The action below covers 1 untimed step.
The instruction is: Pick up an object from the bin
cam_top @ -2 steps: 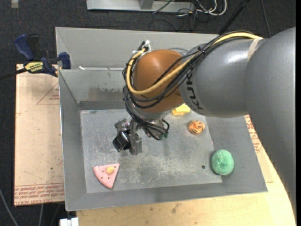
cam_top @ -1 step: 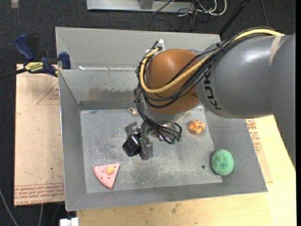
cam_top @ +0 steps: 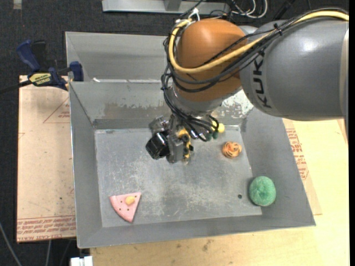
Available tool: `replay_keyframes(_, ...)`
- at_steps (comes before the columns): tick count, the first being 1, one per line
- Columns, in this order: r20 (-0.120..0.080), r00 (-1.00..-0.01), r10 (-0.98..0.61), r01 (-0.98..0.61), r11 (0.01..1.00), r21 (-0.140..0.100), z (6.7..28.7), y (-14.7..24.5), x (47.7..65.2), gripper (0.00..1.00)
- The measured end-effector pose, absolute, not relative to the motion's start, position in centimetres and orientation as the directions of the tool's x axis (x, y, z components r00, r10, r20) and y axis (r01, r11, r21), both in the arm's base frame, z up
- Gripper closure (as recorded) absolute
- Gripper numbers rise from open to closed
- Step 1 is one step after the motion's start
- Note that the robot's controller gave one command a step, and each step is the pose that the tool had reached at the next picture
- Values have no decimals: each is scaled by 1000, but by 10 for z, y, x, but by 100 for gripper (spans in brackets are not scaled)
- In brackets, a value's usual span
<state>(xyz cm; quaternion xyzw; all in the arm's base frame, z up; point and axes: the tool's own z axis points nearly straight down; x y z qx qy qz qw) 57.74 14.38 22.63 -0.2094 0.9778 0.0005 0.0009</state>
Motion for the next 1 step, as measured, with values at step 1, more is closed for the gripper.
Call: replay_keyframes(1, 1, -912, -409, -409, 912, 3, 275, 122, 570, 100)
